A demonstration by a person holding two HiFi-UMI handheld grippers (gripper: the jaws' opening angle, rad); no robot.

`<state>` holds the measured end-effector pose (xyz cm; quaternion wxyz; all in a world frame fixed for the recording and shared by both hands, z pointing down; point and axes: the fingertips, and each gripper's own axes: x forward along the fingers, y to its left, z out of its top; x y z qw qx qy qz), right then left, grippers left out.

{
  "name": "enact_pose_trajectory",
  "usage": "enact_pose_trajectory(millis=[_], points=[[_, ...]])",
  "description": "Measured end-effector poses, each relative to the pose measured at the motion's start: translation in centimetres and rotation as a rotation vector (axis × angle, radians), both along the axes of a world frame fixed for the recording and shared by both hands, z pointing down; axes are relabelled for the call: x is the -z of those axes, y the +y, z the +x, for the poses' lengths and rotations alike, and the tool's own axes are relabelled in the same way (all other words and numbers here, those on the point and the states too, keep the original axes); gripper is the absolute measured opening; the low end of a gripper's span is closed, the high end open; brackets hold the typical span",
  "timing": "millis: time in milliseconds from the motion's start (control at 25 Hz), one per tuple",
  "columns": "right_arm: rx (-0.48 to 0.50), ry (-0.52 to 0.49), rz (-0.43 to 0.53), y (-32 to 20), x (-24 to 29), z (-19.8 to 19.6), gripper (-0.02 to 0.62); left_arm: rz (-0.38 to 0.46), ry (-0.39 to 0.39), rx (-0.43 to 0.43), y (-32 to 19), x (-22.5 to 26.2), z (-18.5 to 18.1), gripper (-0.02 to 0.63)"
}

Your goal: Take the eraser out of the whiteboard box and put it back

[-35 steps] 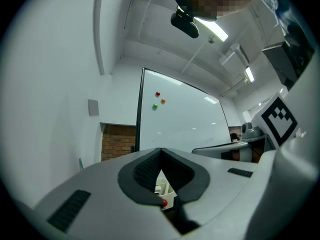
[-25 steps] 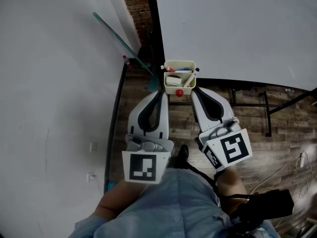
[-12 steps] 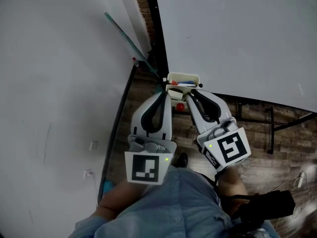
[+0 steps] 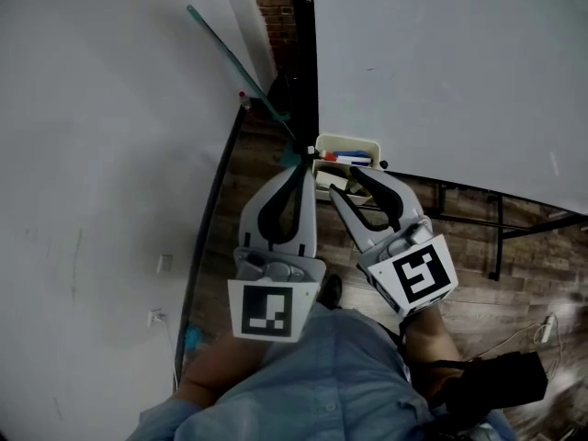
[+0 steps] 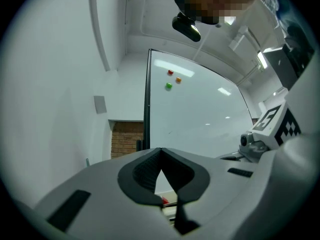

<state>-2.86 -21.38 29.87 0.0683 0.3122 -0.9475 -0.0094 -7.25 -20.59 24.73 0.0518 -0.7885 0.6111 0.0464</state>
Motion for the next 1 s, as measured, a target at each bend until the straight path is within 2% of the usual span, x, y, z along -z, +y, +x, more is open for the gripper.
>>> enact_pose_trajectory(millis=[320,840,1000], points=[[0.012,0.146,-0.059,-2.2,-4.5,-1.2,0.173,-0.057,0.043,-0.026,-3.5,-2.3,-1.5,0.005],[0.034,0.334,-0.095,-3.0,-8.8,-2.5,0.184,-0.127,0.049,-0.046,-6.1,-5.0,-2.0,0.005],[0.007,0.397,-0.098,-3.3,-9.5,-2.5,0.178,-0.134,0.054,-0.055,-6.3,-5.3,-1.9,0.005]])
